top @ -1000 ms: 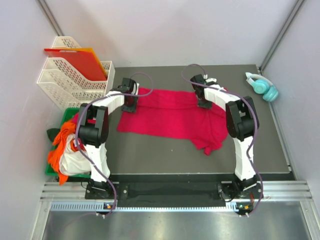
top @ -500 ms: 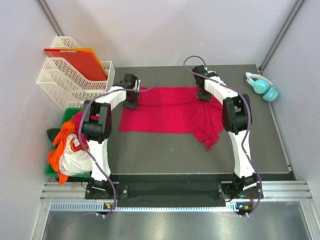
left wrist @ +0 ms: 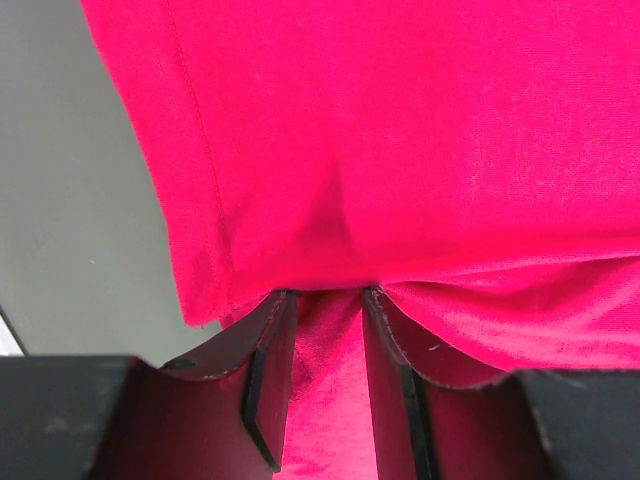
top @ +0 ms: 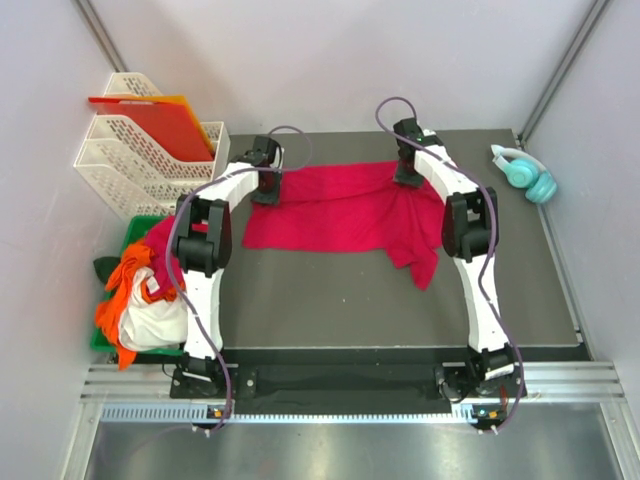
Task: Fold and stack the t-shirts
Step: Fold the tshirt
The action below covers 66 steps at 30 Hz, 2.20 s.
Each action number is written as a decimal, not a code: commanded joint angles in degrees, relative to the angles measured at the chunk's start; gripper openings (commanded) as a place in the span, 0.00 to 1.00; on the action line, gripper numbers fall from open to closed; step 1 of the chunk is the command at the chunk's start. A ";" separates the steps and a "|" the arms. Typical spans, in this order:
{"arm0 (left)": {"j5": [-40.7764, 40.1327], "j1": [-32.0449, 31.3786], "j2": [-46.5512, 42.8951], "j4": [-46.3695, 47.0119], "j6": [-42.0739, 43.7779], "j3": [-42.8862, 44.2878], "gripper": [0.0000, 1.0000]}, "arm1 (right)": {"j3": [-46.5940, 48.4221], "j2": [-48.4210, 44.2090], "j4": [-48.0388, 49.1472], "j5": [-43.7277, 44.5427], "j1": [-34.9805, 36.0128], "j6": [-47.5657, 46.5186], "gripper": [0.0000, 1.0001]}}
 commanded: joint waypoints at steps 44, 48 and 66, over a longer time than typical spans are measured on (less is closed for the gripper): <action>4.95 1.00 -35.85 10.12 0.64 -42.82 0.44 | -82.16 -62.10 2.87 15.35 25.07 35.19 0.41; 5.04 1.00 -35.58 10.12 0.46 -42.90 0.44 | -83.13 -60.34 5.77 15.17 25.25 36.16 0.41; 5.12 1.00 -35.50 10.04 0.72 -43.26 0.43 | -83.13 -57.70 8.06 19.39 25.95 41.87 0.41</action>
